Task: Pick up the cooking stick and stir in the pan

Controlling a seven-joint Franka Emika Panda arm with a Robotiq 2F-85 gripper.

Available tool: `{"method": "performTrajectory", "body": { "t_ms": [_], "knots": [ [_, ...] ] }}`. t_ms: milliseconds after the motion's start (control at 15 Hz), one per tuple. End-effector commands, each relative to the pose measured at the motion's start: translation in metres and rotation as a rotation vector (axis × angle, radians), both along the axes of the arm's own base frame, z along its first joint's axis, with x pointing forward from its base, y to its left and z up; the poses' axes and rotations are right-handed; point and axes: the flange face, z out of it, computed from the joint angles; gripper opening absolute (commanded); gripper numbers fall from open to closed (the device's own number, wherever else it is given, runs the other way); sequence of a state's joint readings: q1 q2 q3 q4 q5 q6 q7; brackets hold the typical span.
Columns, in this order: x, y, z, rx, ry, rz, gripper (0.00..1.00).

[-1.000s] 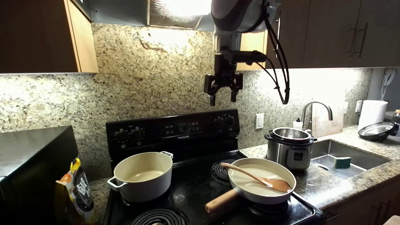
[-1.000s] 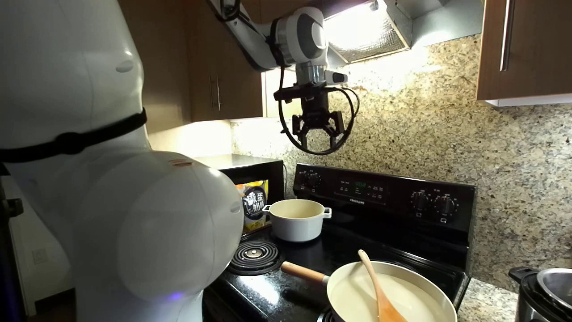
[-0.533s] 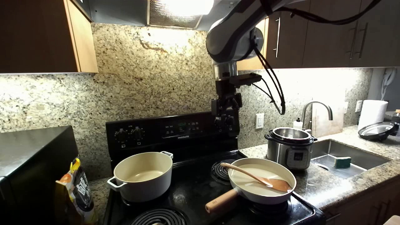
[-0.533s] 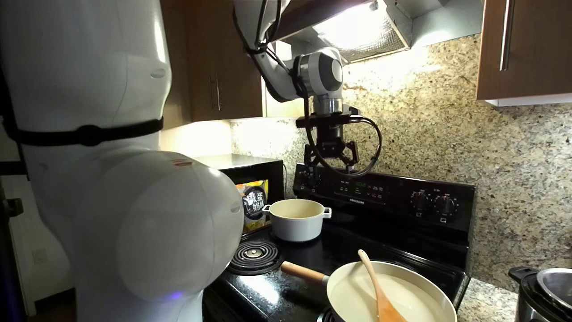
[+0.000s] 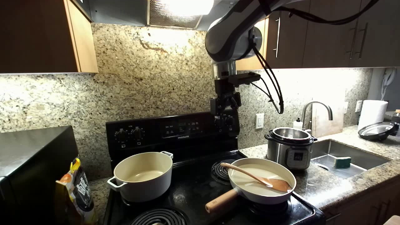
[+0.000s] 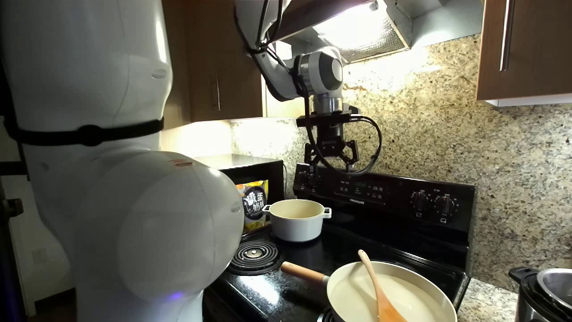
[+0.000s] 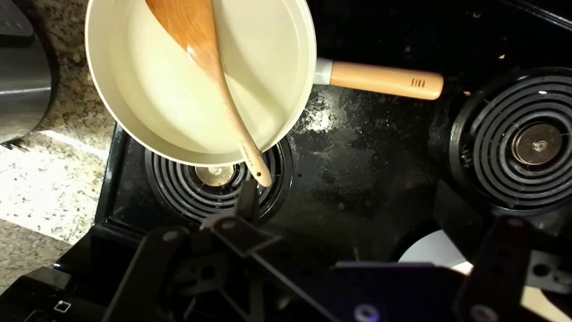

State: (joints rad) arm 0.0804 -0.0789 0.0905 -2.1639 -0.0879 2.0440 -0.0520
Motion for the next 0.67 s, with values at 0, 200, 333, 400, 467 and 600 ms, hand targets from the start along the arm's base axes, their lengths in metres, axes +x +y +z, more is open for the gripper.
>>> {"method": "performTrajectory", "body": {
  "t_ms": [0,200,333,400,467,600],
  "knots": [
    [0.000,0.000,0.001,0.000,0.001,0.000,1.00],
    [0.000,0.000,0.001,0.000,0.001,0.000,1.00],
    [0.000,0.000,0.001,0.000,0.001,0.000,1.00],
    [0.000,0.000,0.001,0.000,0.001,0.000,1.00],
    [0.010,-0.006,-0.006,0.048,0.011,0.044,1.00],
    [0.018,-0.012,-0.016,0.062,0.023,0.044,1.00]
  ]
}}
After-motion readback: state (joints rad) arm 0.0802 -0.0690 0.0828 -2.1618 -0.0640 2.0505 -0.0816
